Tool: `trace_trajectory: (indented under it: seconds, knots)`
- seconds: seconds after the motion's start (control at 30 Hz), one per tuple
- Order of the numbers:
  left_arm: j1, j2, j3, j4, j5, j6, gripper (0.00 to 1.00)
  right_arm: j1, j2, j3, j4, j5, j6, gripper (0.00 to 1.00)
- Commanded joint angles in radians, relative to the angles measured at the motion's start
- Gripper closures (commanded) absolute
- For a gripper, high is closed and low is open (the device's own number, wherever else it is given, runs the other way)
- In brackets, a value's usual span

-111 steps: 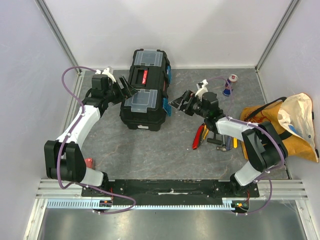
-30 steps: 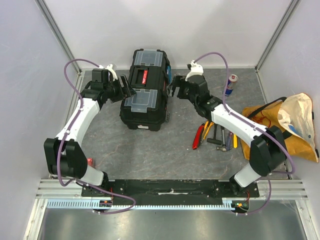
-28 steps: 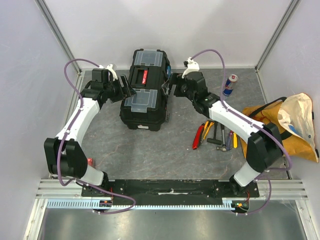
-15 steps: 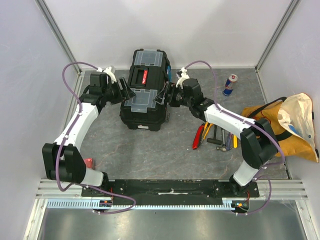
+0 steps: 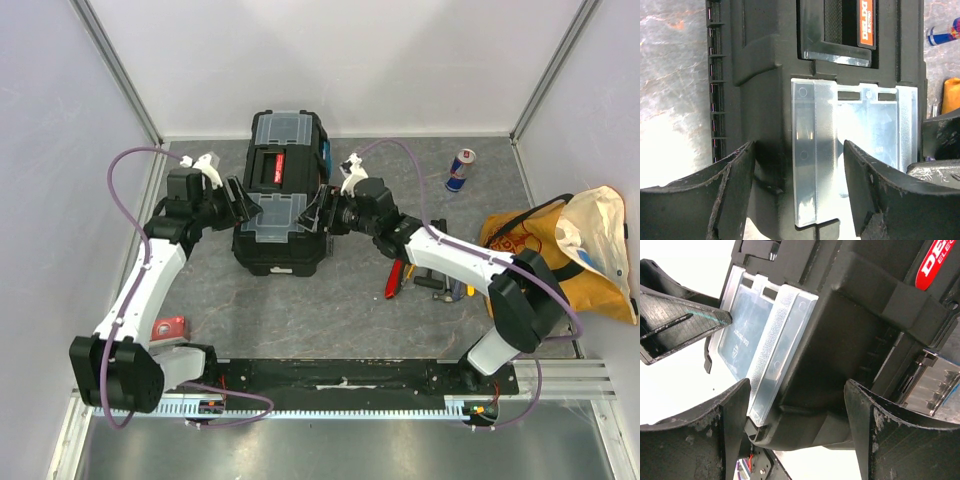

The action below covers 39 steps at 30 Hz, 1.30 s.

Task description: Pack the tool kit

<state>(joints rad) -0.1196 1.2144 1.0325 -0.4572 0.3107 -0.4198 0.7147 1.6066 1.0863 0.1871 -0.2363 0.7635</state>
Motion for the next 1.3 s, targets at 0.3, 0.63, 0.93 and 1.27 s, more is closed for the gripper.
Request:
trace_trajectory:
  seconds: [0.3,0.63,0.93,1.27]
  knots:
    - [-0.028,0.004,0.038,-0.195,0.002,-0.001,0.15,0.161,-0.135,0.041,-0.227,0.230,-0.084,0.03]
    - [-0.026,0.091,0.271,-0.184,-0.082,0.055,0.09,-0.145,-0.064,0.228,-0.279,0.161,-0.144,0.02]
    - [-0.025,0.327,0.400,-0.118,-0.185,0.105,0.09,-0.307,0.269,0.444,-0.169,-0.079,-0.125,0.02]
    - [-0.028,0.523,0.552,-0.155,-0.147,0.142,0.11,-0.366,0.527,0.531,0.072,-0.217,0.012,0.02]
